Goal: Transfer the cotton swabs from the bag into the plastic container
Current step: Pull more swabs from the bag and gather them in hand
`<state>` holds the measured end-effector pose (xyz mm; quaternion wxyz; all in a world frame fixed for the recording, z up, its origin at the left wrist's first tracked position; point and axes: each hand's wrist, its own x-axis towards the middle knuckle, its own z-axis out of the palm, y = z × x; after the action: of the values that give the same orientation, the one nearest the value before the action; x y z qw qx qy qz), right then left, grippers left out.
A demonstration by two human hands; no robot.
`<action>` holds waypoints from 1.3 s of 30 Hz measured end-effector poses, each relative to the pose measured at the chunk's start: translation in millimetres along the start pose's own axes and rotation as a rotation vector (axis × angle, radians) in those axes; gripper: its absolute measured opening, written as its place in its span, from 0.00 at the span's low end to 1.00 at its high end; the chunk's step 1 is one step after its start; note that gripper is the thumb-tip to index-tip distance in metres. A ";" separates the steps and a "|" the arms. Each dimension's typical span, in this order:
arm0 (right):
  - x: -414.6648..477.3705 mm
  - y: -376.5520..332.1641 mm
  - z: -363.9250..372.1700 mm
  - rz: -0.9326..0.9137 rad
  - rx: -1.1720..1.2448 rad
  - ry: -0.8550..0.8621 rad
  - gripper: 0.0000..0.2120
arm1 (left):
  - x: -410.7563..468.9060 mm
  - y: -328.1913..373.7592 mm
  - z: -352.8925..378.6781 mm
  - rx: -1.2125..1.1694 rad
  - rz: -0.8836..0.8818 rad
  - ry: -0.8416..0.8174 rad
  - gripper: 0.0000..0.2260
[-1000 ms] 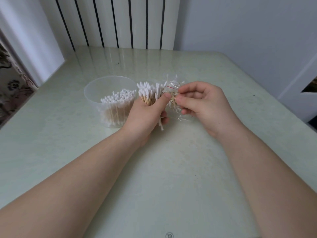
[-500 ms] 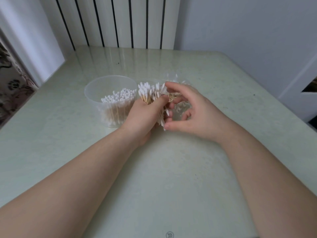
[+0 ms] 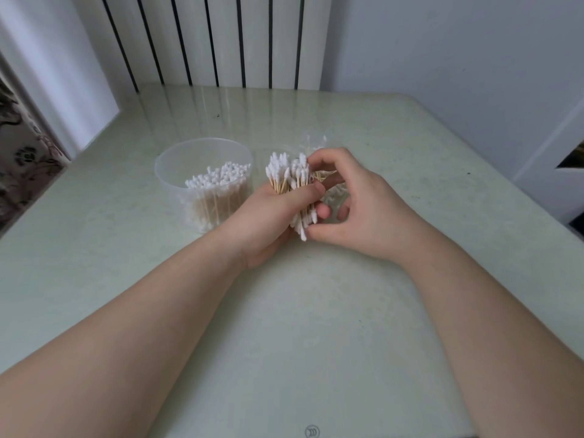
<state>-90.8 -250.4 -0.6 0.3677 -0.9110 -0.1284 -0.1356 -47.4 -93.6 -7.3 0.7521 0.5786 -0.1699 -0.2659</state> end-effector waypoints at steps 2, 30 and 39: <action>0.1 0.6 -1.3 -0.009 -0.011 0.004 0.35 | 0.1 0.0 1.4 -0.010 0.007 0.010 0.06; 1.8 1.5 -1.5 0.023 -0.254 -0.003 0.35 | 8.8 -8.3 -1.4 0.042 0.069 0.207 0.07; 9.4 22.0 2.0 0.192 -0.472 0.116 0.14 | 10.9 -9.3 -0.9 0.015 0.054 0.262 0.06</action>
<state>-74.4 -263.0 -12.7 0.1627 -0.9703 0.0152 -0.1782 -40.0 -101.2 -17.1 0.7703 0.6093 -0.0877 -0.1664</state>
